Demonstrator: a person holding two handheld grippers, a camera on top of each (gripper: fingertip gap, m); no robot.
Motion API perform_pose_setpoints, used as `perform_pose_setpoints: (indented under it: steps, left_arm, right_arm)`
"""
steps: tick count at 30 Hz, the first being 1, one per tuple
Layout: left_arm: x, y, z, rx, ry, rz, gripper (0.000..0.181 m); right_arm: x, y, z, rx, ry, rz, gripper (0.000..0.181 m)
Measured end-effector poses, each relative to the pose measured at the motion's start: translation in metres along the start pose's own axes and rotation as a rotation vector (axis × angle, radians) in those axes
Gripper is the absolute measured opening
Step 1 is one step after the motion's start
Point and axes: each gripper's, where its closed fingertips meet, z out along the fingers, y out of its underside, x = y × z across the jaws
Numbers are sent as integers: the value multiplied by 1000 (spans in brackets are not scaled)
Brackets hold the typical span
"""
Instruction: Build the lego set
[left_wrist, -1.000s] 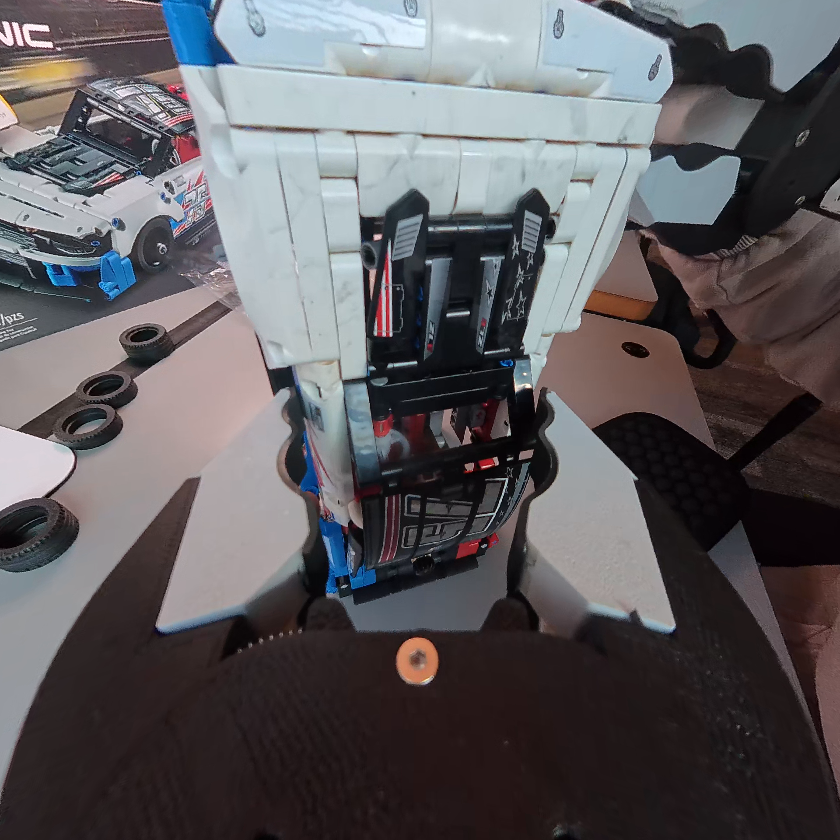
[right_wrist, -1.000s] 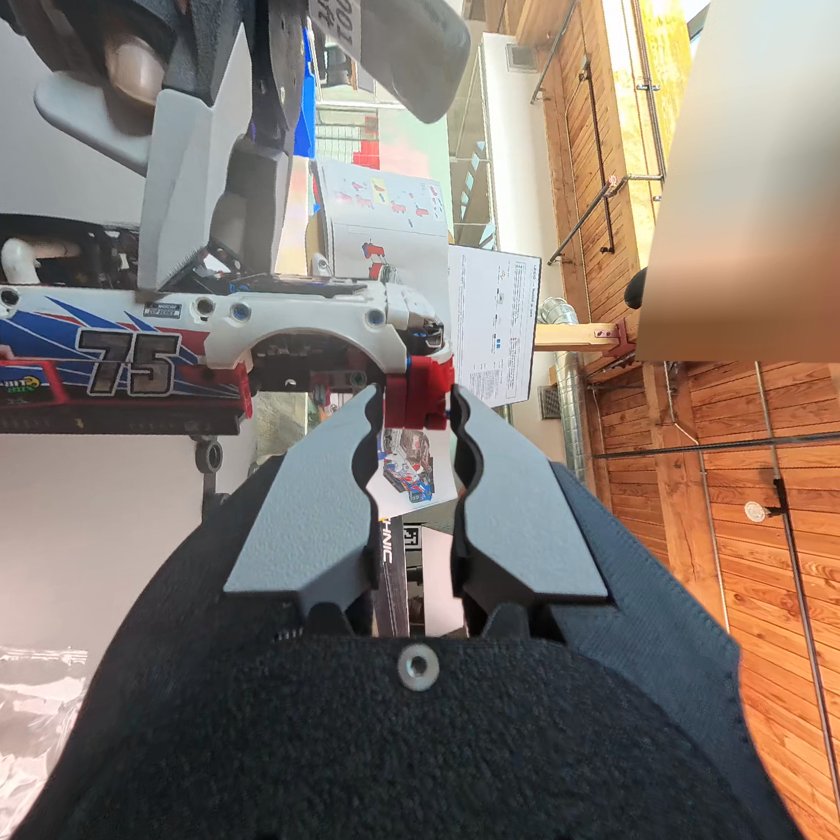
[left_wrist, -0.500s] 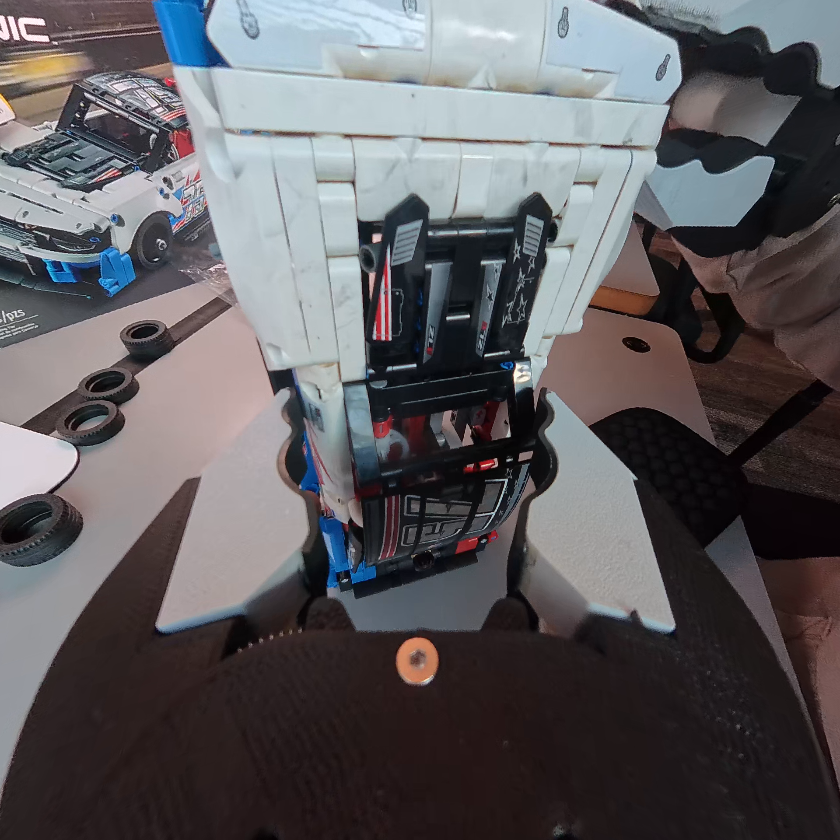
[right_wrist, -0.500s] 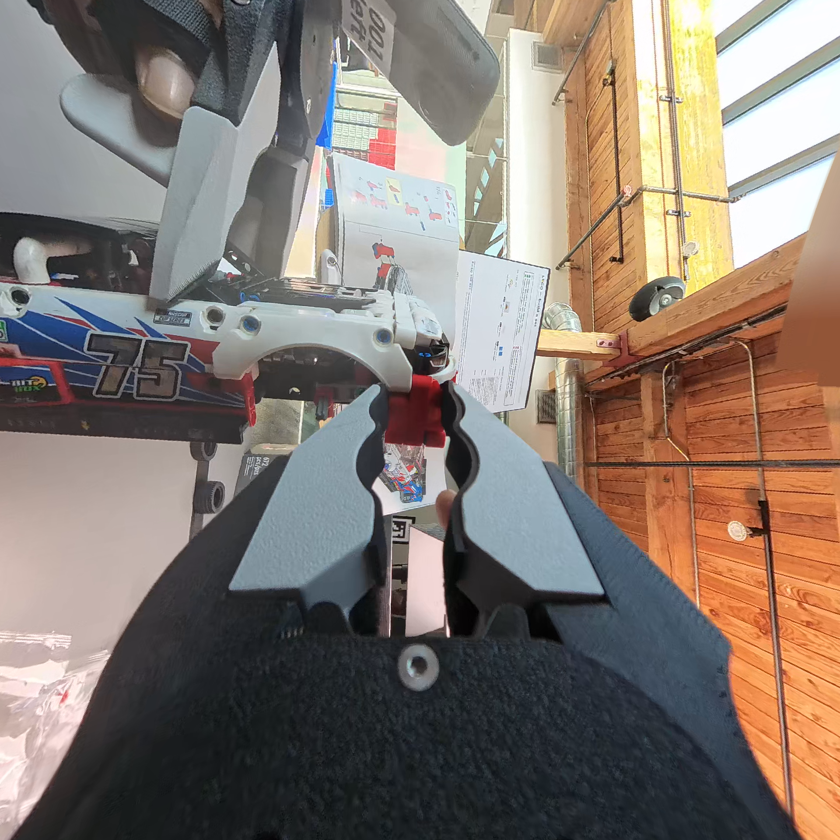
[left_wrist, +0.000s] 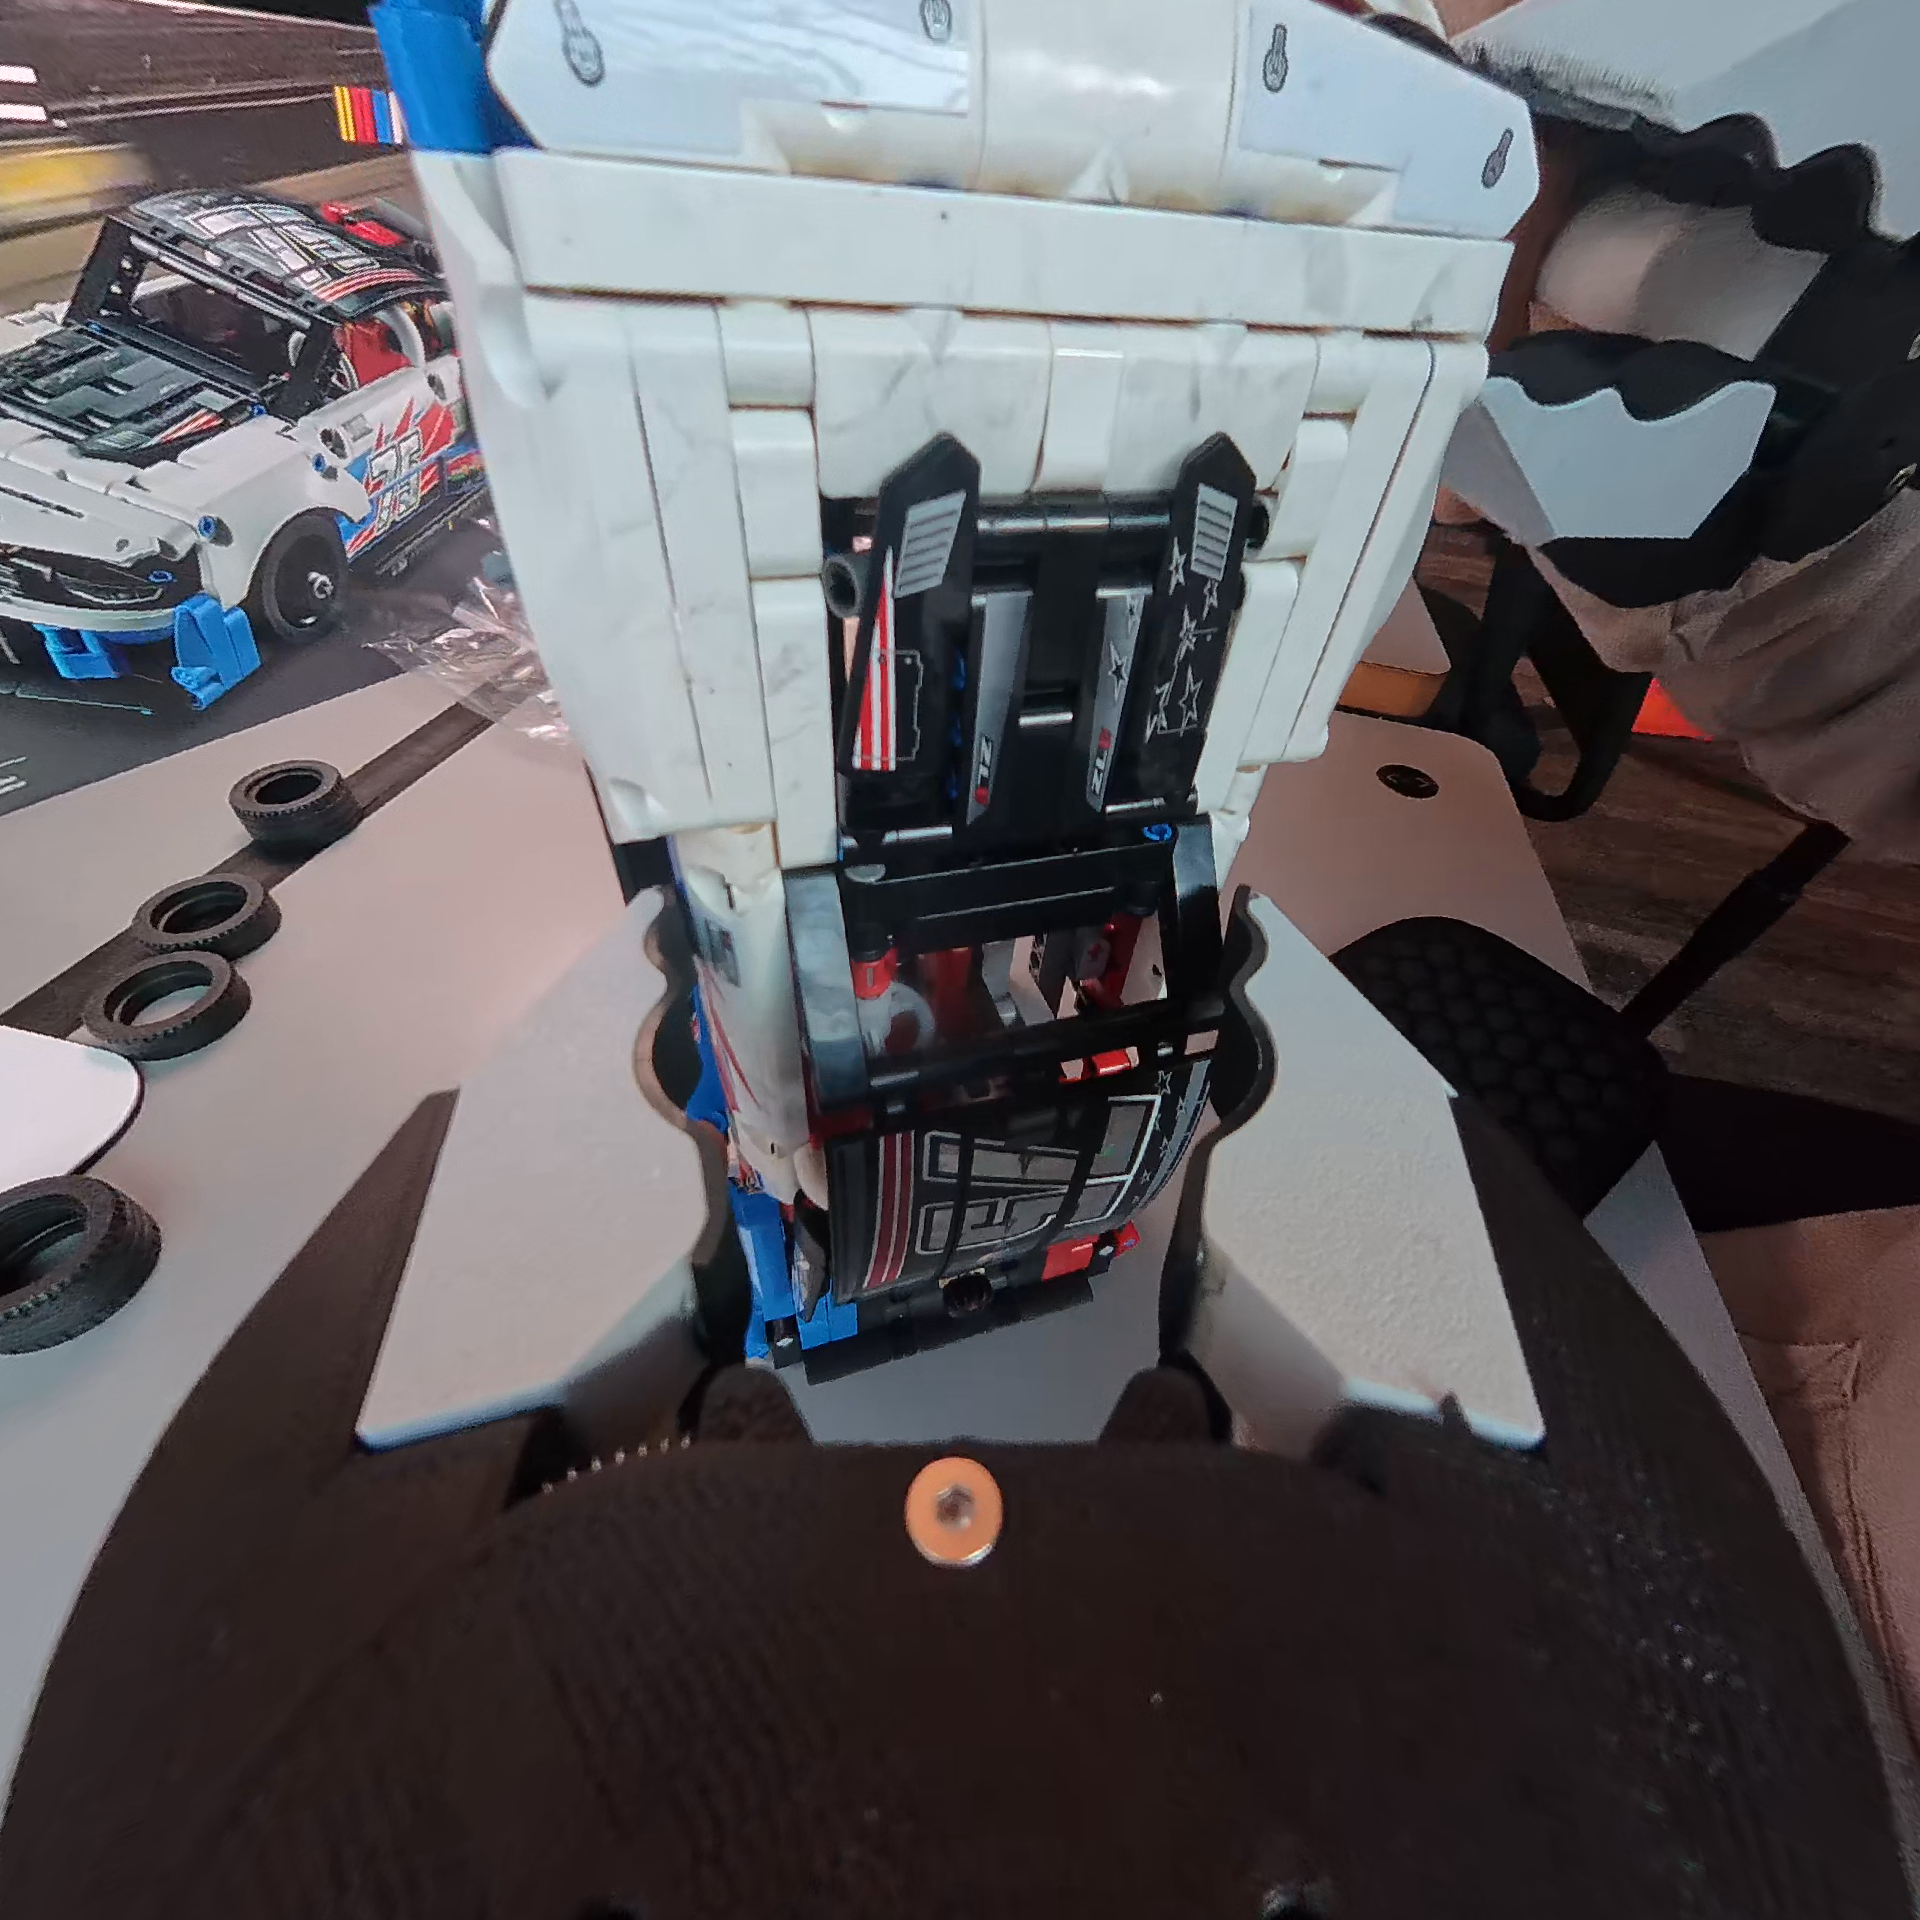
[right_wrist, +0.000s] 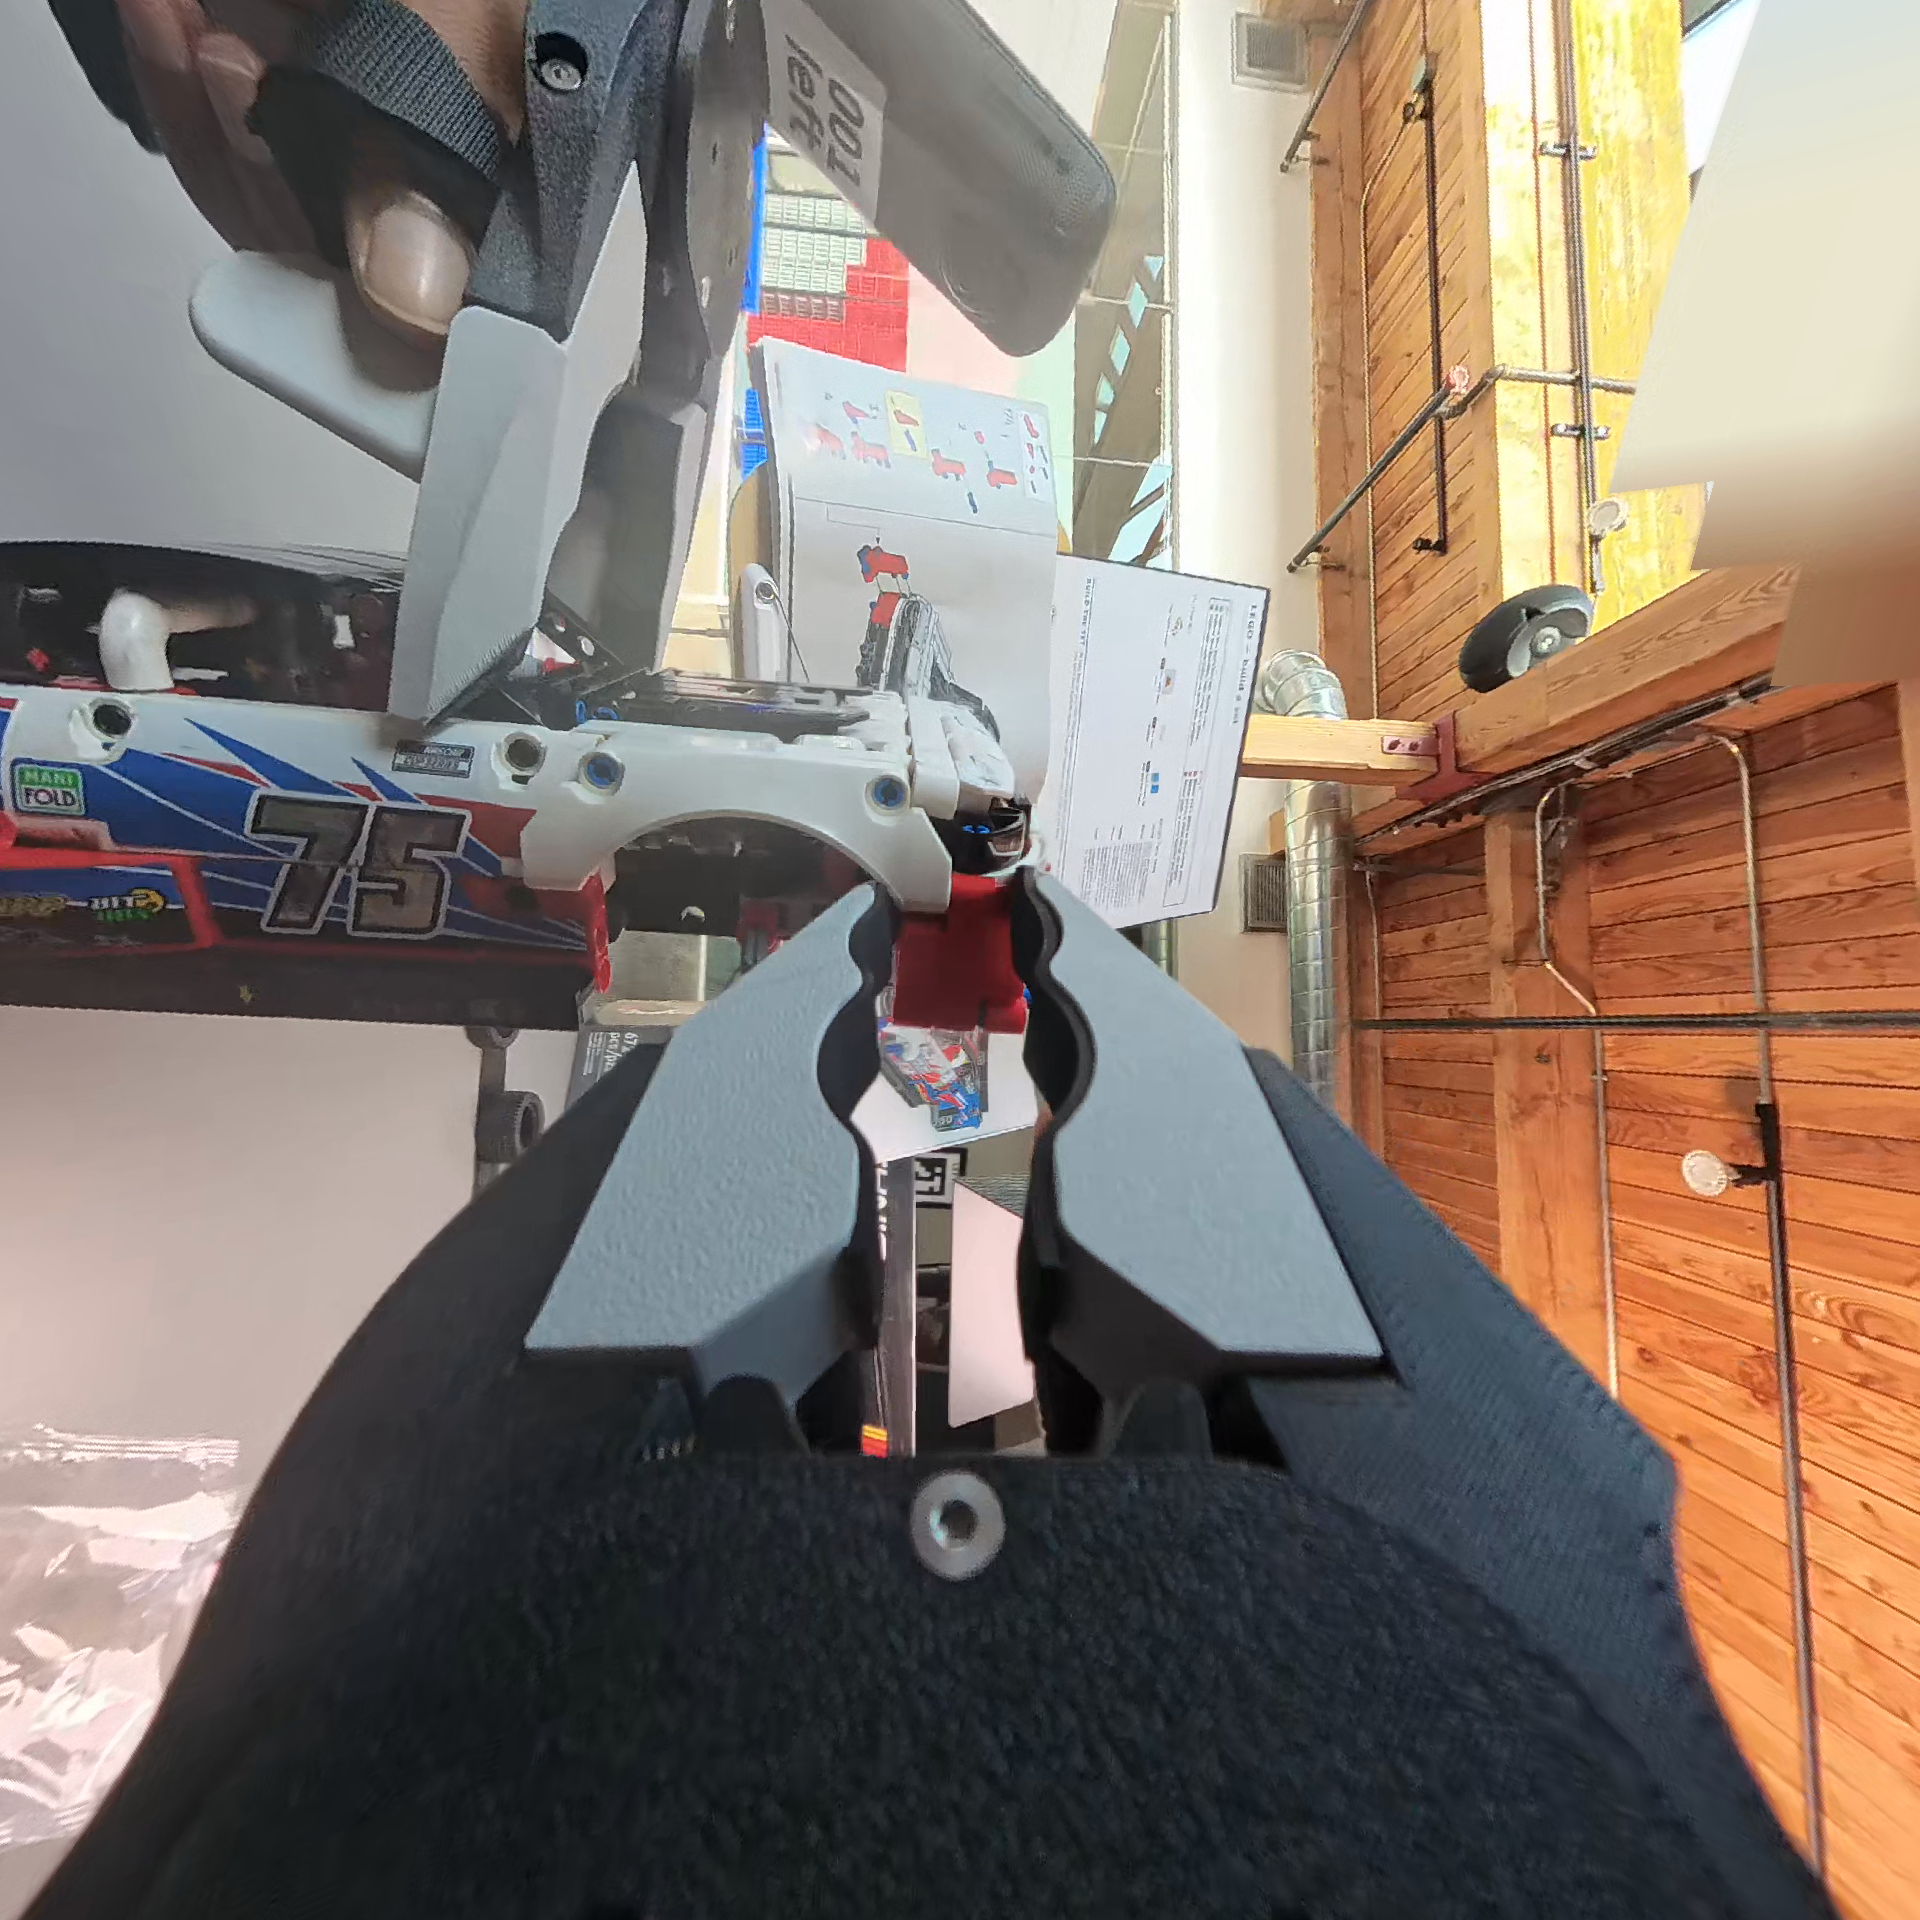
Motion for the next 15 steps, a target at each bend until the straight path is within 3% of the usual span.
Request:
perform_pose_setpoints:
  steps: [3,5,8,10,12,13,15]
  left_arm:
    - [1,0,-3,23,72,14,100]
    - [2,0,-6,35,125,22,100]
    - [4,1,-11,40,214,45,100]
    - [5,2,-13,43,277,49,100]
    - [6,2,-13,40,332,50,100]
    - [6,1,-13,37,354,51,100]
    - [7,1,-12,32,381,54,100]
  right_arm:
    - [2,-9,-4,13,-35,106,33]
    - [14,-13,-12,33,-84,405,51]
    - [31,11,-19,69,-114,832,57]
    - [6,28,-10,32,-246,1038,68]
    - [-37,20,-2,17,-468,1228,85]
    - [-55,11,1,13,-550,1301,89]
    - [-79,1,9,-11,-577,1343,84]
